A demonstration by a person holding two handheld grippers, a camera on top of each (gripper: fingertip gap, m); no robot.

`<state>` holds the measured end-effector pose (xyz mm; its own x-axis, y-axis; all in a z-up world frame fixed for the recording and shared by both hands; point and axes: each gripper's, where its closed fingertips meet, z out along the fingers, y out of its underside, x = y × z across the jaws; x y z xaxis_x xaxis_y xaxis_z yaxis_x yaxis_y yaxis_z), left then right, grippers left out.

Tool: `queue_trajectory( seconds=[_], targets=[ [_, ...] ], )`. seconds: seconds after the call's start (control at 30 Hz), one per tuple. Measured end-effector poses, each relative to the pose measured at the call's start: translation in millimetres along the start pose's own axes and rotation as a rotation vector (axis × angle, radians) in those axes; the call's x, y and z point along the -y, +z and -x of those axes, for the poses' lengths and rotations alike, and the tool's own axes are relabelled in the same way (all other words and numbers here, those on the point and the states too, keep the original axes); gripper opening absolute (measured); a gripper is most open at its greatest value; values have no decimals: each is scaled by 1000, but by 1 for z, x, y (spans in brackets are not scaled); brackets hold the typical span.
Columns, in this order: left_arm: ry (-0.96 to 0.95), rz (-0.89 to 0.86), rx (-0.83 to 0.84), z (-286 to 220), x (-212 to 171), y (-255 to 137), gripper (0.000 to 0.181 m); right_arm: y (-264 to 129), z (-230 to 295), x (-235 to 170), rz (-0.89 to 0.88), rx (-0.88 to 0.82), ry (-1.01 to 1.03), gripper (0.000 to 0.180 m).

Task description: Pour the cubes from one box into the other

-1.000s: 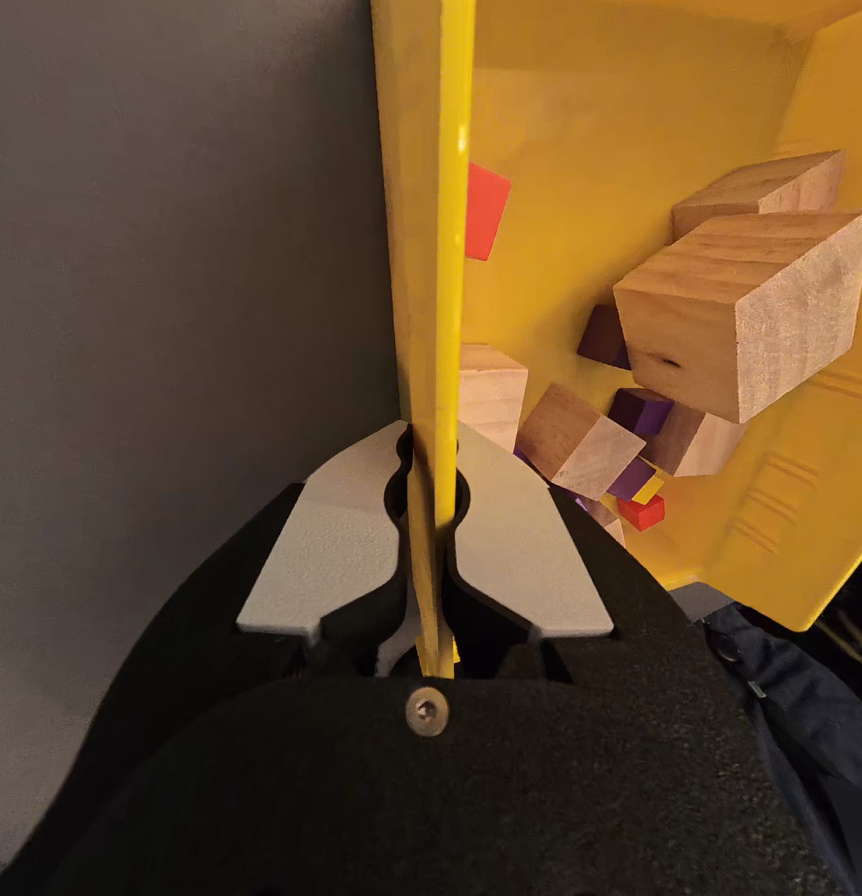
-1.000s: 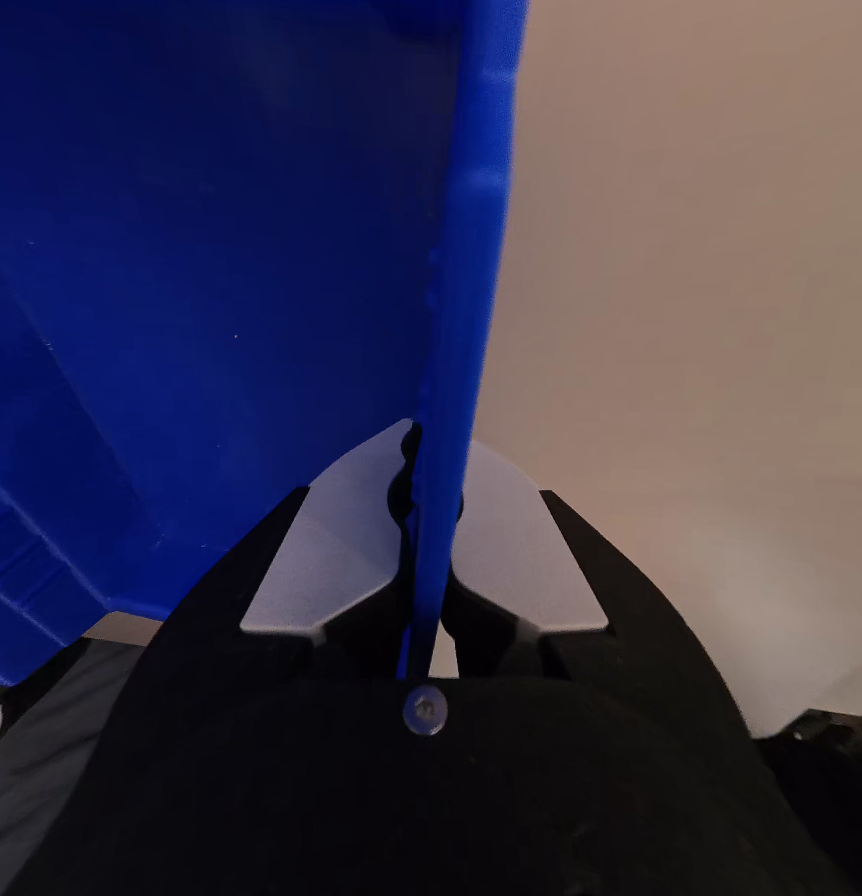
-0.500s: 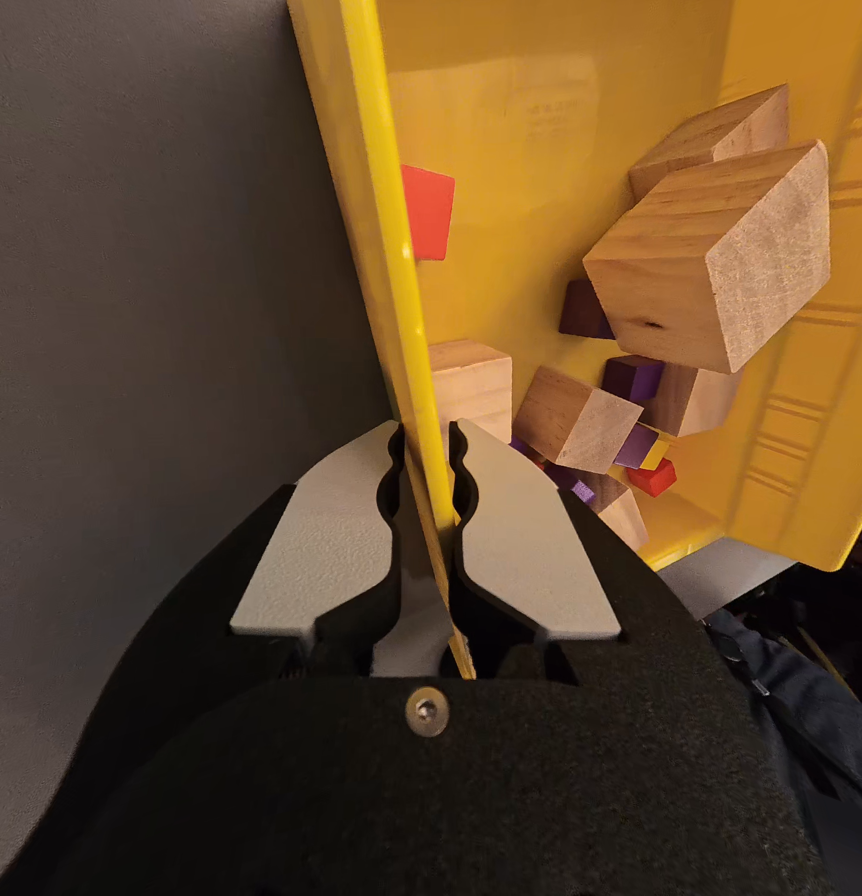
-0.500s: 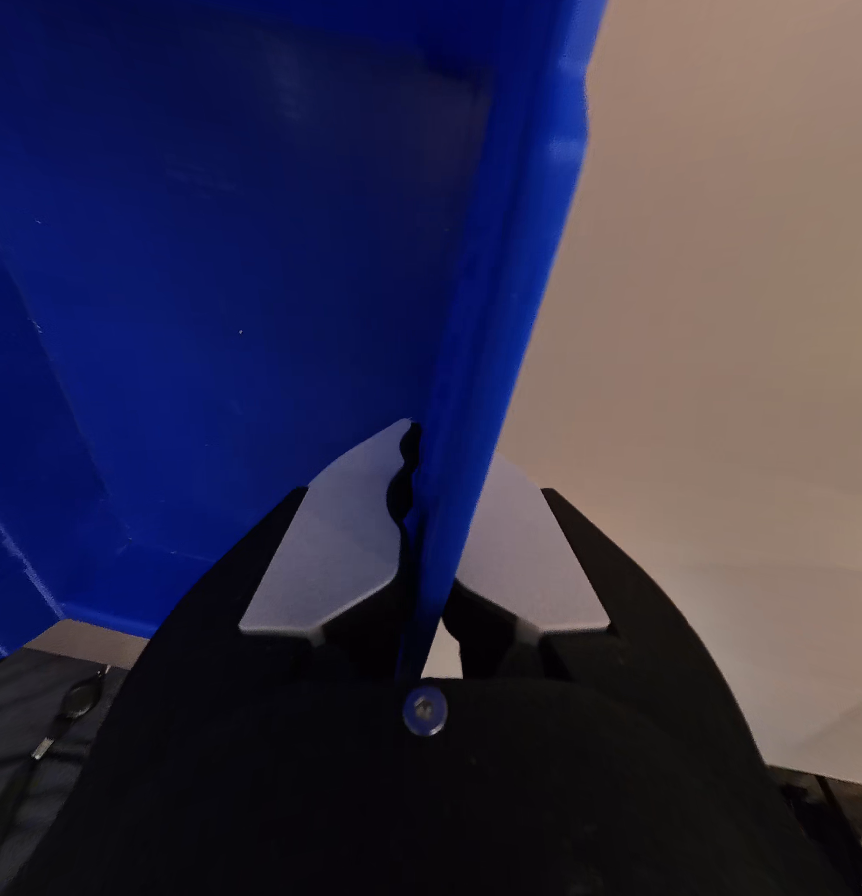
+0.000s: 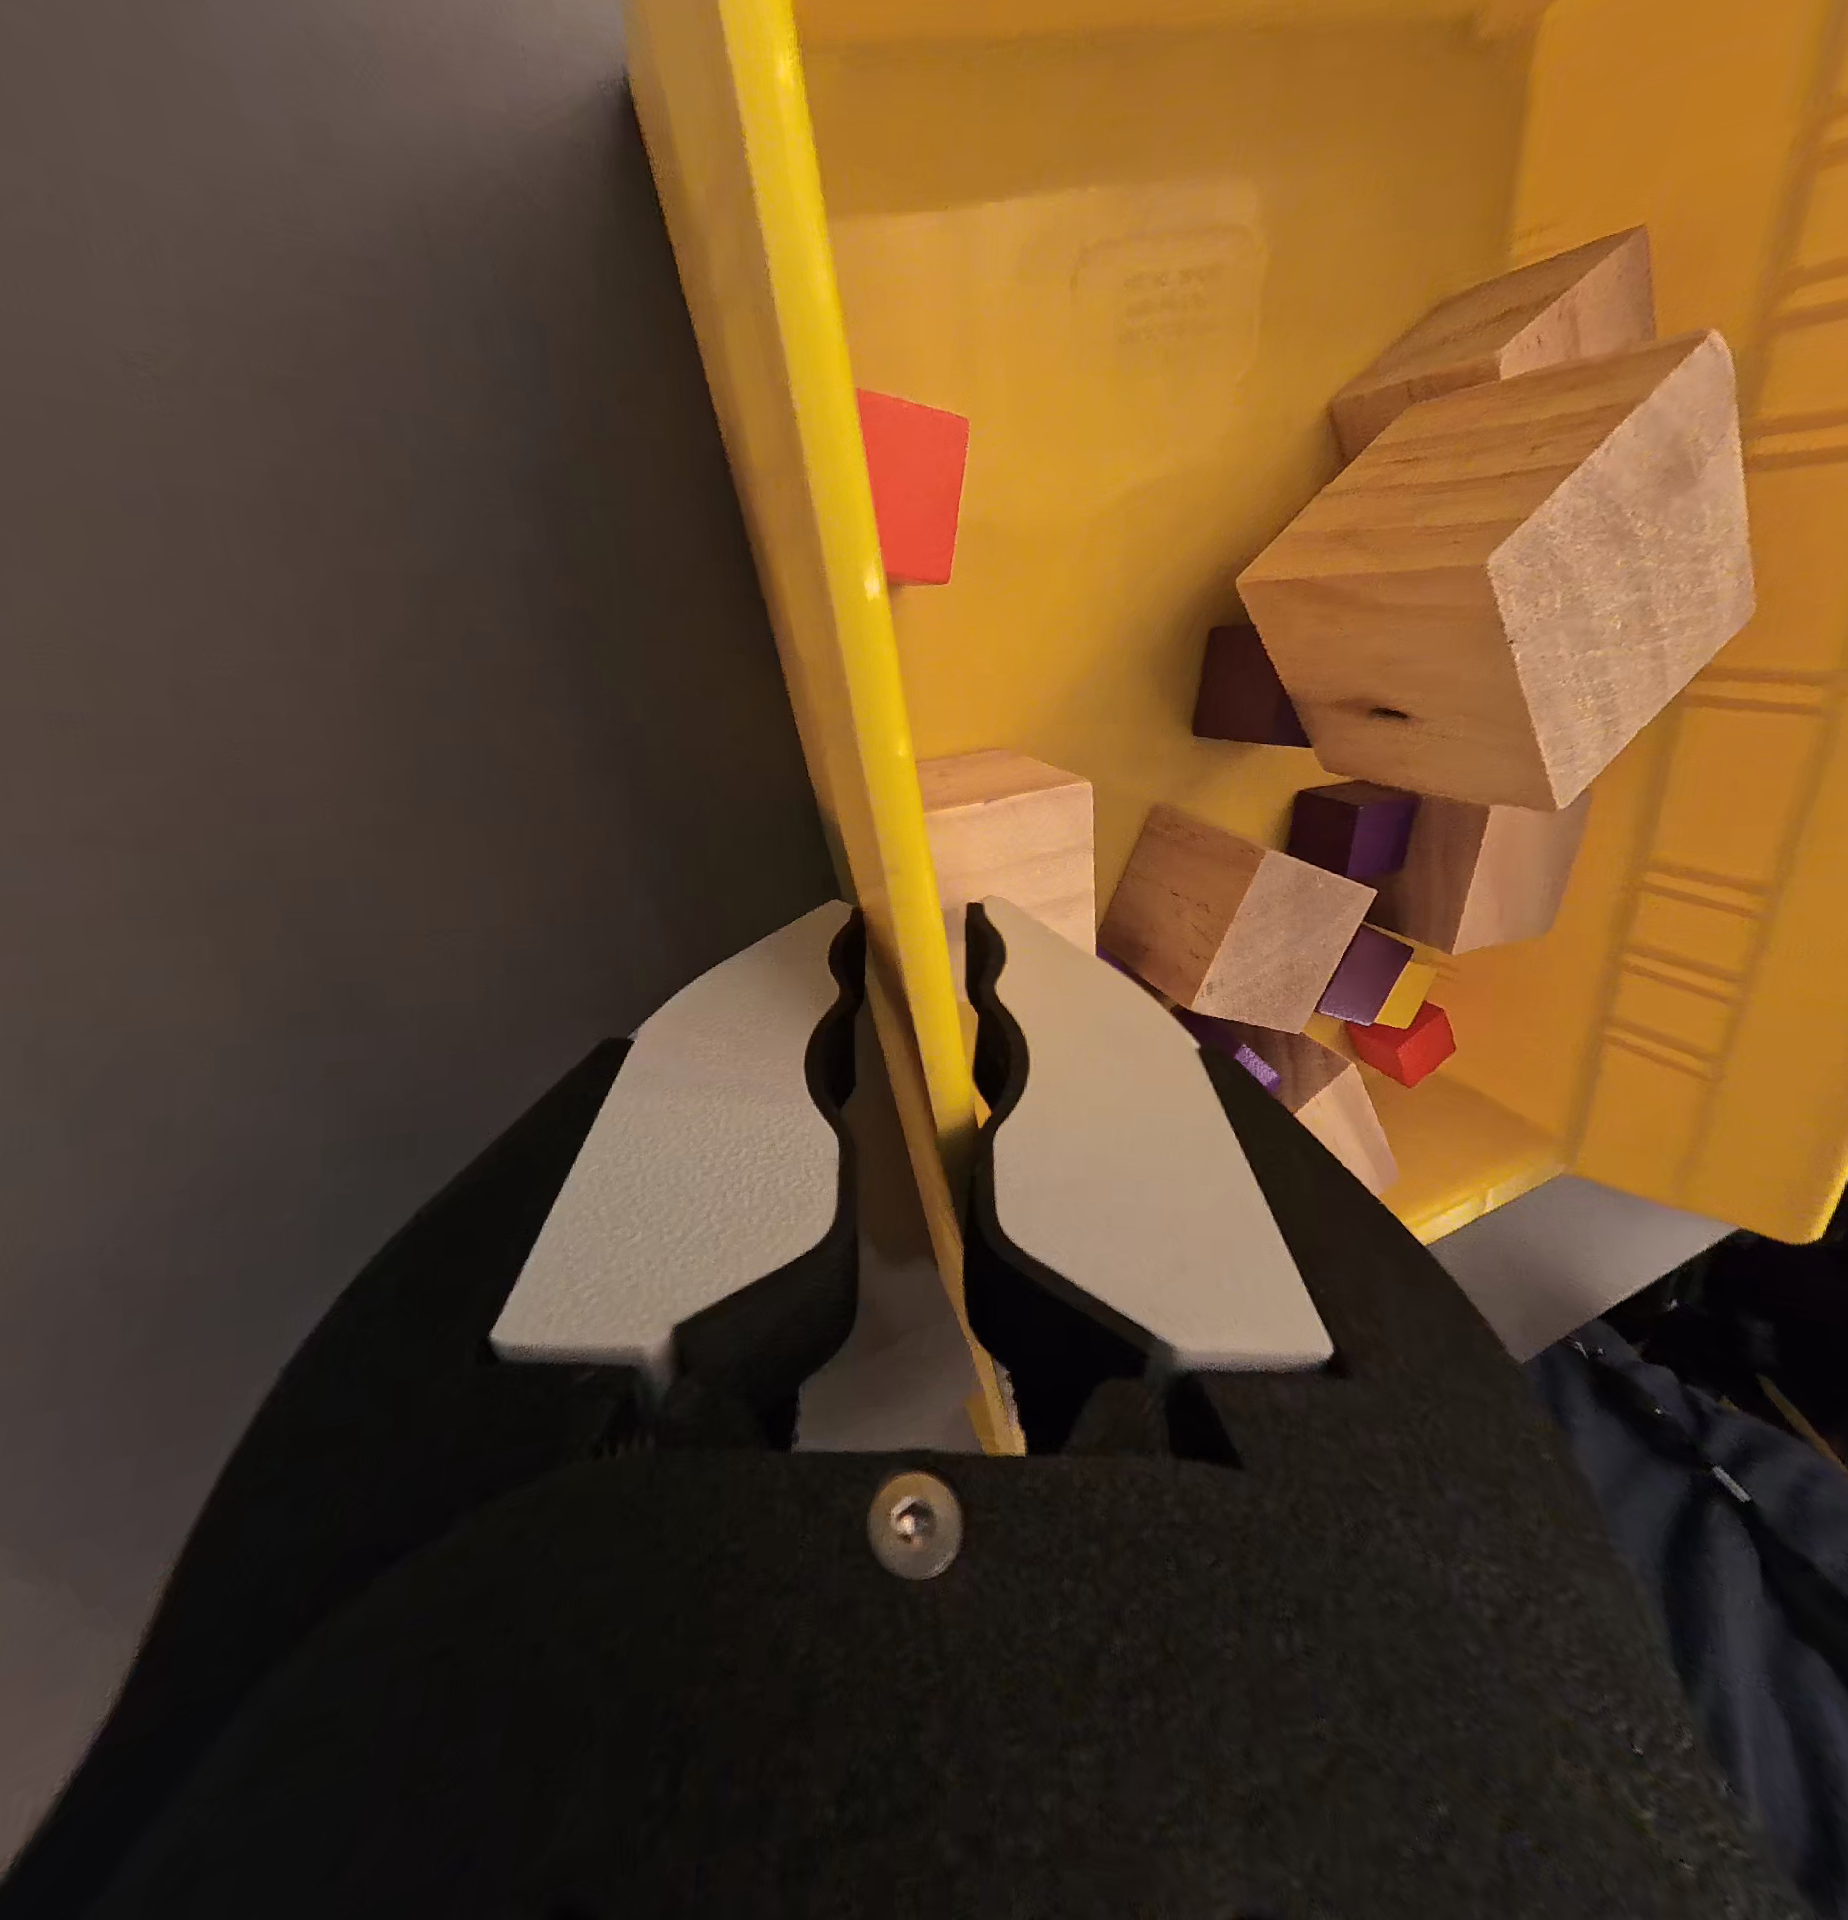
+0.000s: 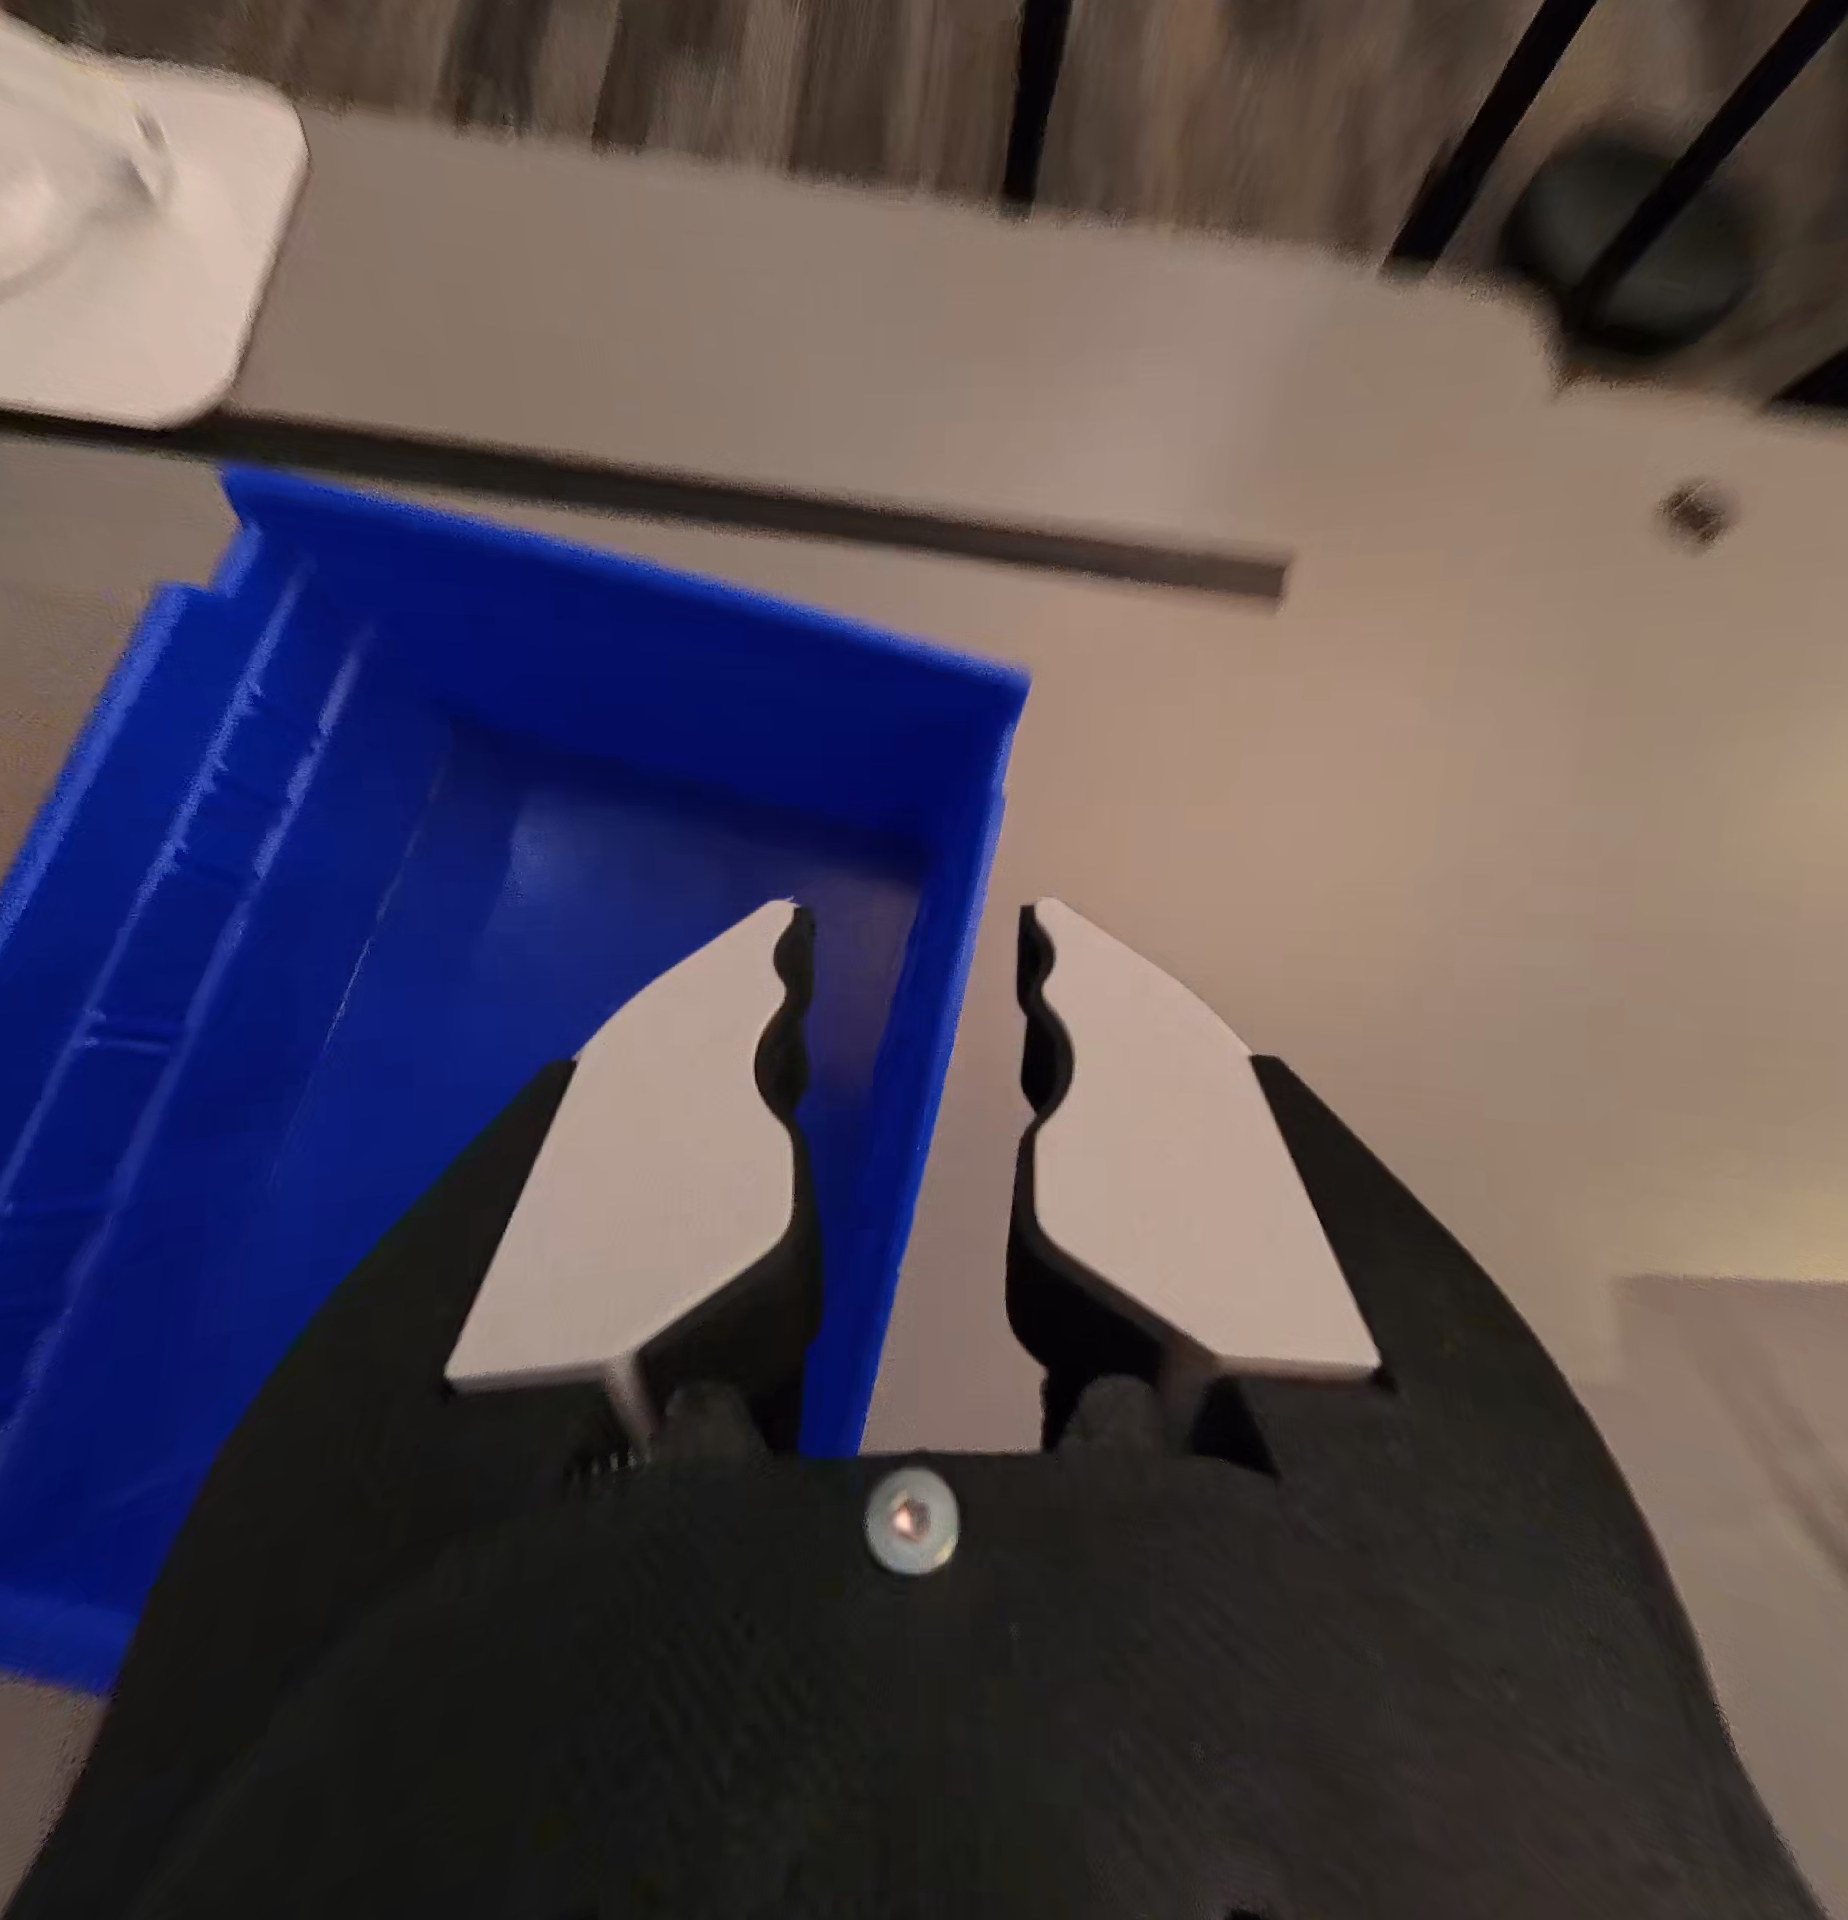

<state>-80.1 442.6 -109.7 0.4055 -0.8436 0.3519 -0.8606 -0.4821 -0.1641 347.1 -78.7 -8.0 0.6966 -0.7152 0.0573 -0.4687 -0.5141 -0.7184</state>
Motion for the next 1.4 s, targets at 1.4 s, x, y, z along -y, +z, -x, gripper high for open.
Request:
queue_trajectory(
  seconds=[1.4],
  targets=[
    [489, -1366, 71, -110, -24, -245, 43, -95, 429, 96, -793, 603, -448, 70]
  ],
)
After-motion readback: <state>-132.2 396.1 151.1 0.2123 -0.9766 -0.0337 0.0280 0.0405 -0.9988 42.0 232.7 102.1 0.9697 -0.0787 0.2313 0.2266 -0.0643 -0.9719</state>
